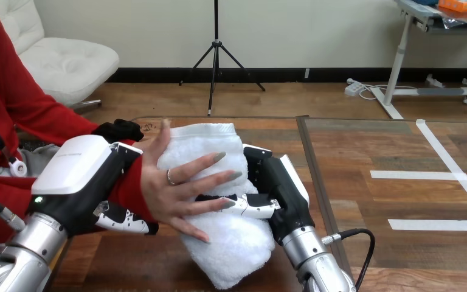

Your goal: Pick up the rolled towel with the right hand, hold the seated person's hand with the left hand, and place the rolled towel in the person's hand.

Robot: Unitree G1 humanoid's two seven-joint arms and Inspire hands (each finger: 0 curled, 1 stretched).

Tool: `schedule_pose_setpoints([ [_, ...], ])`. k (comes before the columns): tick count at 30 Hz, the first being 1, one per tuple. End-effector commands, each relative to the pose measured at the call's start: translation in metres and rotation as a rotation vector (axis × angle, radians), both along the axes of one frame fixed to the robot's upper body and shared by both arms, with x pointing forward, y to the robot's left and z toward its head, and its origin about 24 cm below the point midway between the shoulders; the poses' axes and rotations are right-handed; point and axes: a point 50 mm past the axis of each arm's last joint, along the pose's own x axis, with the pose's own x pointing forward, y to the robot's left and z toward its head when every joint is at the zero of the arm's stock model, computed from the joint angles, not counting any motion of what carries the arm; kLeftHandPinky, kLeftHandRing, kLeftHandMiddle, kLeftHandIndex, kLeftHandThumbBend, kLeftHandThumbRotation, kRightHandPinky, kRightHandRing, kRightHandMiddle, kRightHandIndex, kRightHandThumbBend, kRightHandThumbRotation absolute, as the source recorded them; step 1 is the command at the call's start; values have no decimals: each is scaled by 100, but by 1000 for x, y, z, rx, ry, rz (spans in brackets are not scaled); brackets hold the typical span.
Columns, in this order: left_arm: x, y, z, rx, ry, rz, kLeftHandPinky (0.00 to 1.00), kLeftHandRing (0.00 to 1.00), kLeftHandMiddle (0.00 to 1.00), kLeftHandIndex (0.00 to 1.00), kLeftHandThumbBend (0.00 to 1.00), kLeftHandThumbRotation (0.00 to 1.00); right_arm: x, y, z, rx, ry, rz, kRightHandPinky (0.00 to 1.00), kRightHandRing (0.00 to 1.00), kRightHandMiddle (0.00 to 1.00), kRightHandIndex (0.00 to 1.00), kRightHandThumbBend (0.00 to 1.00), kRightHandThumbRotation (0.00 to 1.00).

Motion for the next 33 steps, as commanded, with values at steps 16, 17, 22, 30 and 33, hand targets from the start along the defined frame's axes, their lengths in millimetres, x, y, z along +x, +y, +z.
schedule_pose_setpoints([
  [16,19,-11,26,-34,-160,-56,27,32,37,38,90,0,10,21,32,71,-143,45,35,38,43,42,80,0],
  [17,19,-11,26,-33,-159,-56,27,32,37,38,90,0,10,21,32,71,-143,44,34,38,43,42,81,0],
  [22,19,-10,25,-35,-156,-56,27,32,37,38,90,0,11,20,32,59,-148,40,34,37,43,41,81,0],
  [30,19,-9,23,-42,-157,-62,27,32,37,38,89,0,12,18,33,55,-151,32,34,37,43,42,81,0],
  [33,20,-9,22,-40,-159,-62,28,32,37,38,89,0,13,17,33,52,-152,30,34,37,43,42,81,0],
])
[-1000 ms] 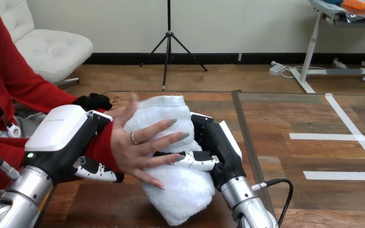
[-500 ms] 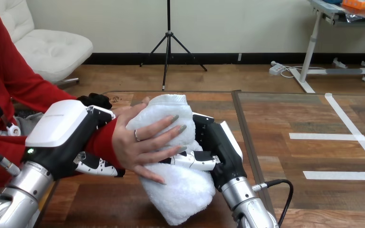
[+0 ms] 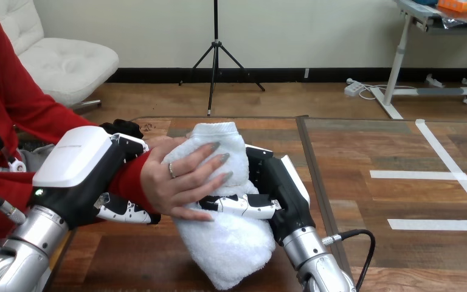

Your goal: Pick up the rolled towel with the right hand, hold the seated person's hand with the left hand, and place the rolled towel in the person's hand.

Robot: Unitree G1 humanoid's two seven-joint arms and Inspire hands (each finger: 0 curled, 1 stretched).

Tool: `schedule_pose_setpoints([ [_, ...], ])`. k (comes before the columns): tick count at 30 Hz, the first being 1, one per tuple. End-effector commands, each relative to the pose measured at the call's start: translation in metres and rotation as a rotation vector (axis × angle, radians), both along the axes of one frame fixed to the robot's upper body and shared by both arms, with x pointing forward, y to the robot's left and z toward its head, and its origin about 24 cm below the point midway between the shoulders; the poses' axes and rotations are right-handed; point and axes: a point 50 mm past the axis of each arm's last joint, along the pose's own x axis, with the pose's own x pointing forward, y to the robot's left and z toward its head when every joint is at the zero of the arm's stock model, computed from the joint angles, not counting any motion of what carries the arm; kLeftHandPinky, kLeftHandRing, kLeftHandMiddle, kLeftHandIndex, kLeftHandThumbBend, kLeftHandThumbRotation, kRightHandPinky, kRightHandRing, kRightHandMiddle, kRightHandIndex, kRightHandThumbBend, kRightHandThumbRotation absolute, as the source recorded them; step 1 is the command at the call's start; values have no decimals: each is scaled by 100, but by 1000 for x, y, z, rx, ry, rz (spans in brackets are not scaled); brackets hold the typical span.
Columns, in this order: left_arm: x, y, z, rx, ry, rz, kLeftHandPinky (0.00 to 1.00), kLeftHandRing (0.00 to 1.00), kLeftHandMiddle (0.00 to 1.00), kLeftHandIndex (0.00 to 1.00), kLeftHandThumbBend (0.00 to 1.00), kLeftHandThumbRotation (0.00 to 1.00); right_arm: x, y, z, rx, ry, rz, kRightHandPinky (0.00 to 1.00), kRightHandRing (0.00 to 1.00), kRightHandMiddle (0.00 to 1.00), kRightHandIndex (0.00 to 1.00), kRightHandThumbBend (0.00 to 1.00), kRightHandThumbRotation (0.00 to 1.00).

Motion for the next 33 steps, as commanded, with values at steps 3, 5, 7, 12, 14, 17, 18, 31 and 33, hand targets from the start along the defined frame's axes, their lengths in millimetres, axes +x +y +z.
schedule_pose_setpoints([
  [3,13,-9,20,-19,-110,-36,28,32,38,39,89,0,14,16,34,53,-157,32,34,37,43,42,80,0],
  [5,13,-9,20,-14,-108,-37,28,33,38,39,89,0,14,16,35,51,-160,32,33,37,43,42,80,0],
  [7,13,-8,19,-20,-107,-36,28,33,38,39,88,0,14,15,35,54,-159,29,33,37,43,42,80,0],
  [12,13,-8,18,-29,-107,-36,29,33,38,39,88,0,15,15,35,53,-155,26,33,37,43,42,79,0],
  [14,13,-8,18,-29,-106,-35,29,33,38,39,88,0,15,14,35,54,-153,25,34,37,43,42,79,0],
  [17,13,-8,17,-27,-107,-34,29,33,38,39,88,0,16,14,35,62,-149,25,34,37,43,42,79,0],
  [18,13,-7,17,-26,-105,-33,29,33,39,39,88,0,16,14,35,63,-149,22,34,37,43,42,79,0],
  [31,12,-4,13,-24,-107,-39,33,38,42,43,89,0,19,11,35,62,-127,3,38,42,46,44,82,0],
  [33,12,-4,13,-21,-105,-36,35,39,43,44,89,0,19,11,34,60,-123,3,39,44,47,45,83,0],
])
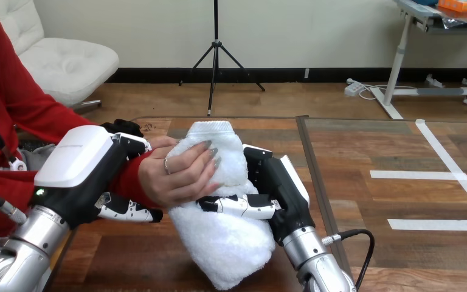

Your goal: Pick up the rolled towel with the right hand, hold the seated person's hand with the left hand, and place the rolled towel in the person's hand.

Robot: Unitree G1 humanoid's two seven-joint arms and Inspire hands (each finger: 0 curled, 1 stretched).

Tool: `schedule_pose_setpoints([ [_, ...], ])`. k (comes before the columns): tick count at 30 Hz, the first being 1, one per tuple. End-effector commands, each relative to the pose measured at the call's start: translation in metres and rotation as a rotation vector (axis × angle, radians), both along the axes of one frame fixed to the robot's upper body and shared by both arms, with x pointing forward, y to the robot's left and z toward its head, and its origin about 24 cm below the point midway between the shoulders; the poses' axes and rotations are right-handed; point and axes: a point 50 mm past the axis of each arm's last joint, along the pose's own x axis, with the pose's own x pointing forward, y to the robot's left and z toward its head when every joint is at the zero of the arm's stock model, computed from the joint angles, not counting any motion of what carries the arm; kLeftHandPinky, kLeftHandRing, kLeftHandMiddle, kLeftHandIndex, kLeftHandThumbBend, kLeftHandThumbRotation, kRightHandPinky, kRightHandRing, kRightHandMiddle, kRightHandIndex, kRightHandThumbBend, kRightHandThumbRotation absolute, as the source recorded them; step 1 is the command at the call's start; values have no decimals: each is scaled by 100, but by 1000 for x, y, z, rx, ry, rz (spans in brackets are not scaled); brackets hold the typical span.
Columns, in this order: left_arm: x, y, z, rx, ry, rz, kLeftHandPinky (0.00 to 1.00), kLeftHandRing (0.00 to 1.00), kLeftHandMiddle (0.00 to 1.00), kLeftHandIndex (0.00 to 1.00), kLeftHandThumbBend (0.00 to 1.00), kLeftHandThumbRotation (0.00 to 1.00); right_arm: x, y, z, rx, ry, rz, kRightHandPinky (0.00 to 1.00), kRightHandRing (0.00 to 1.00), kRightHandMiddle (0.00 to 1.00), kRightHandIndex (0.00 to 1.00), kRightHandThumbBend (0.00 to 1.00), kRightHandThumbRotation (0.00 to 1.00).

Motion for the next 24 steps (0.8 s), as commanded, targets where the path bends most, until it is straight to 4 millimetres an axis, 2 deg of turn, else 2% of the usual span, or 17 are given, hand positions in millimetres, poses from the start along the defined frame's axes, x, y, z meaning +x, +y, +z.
schedule_pose_setpoints([
  [1,11,-4,14,-4,-79,-16,36,40,44,45,89,0,19,11,34,51,-125,5,40,45,48,47,84,0],
  [9,10,-2,11,7,-76,-9,43,47,51,52,91,1,21,8,32,9,-100,-12,50,56,61,59,88,3],
  [14,9,0,8,7,-65,5,48,51,55,58,92,6,23,5,30,-24,-86,-22,55,63,69,68,91,9],
  [15,9,0,7,10,-59,11,50,54,58,61,93,10,23,4,30,-32,-80,-25,58,66,71,71,93,13],
  [24,7,1,5,14,-52,17,57,62,68,73,98,18,25,-1,27,-70,-44,-39,69,76,79,83,97,26],
])
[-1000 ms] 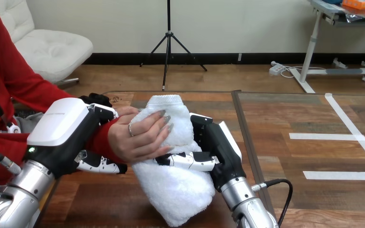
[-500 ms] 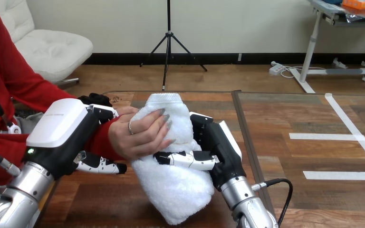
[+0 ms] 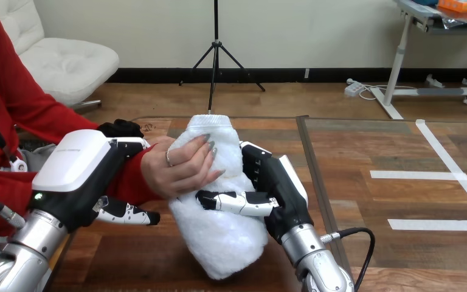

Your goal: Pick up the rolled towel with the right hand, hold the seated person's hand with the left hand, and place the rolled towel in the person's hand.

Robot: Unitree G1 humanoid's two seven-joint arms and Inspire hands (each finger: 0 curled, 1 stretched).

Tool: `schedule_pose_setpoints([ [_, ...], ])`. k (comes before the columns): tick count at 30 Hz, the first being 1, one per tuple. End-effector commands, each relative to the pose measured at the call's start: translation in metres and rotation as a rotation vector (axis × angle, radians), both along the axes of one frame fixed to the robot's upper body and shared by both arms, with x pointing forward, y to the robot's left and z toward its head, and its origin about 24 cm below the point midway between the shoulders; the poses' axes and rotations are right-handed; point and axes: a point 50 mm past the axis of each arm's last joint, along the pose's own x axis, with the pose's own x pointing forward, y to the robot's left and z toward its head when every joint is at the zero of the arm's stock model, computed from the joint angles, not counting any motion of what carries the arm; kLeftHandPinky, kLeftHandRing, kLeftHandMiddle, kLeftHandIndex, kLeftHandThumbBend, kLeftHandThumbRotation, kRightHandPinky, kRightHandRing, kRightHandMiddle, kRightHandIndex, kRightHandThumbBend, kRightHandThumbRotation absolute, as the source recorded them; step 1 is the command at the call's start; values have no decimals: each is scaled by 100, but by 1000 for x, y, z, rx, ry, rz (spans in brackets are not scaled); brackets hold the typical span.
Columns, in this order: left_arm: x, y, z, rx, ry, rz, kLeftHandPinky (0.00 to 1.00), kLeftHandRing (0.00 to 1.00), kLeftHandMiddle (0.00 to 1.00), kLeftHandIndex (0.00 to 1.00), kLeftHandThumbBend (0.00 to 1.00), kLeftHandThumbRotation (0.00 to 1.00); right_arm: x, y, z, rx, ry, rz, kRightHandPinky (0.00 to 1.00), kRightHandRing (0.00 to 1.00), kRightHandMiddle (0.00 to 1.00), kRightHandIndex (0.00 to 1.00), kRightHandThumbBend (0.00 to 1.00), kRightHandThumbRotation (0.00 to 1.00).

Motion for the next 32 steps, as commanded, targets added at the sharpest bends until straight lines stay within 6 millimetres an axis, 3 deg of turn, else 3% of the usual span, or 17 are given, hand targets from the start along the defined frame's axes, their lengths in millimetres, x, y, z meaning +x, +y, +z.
schedule_pose_setpoints([
  [1,7,-2,11,-5,-48,0,58,63,69,74,98,19,20,-1,29,-22,-104,-5,69,77,80,83,97,27],
  [11,3,-3,11,1,-61,-6,63,69,76,83,100,24,21,-8,26,-36,-77,-28,74,79,81,87,99,36],
  [32,-4,-3,4,-7,-49,11,75,82,84,94,100,33,22,-26,20,-42,-38,-63,76,80,81,87,98,38],
])
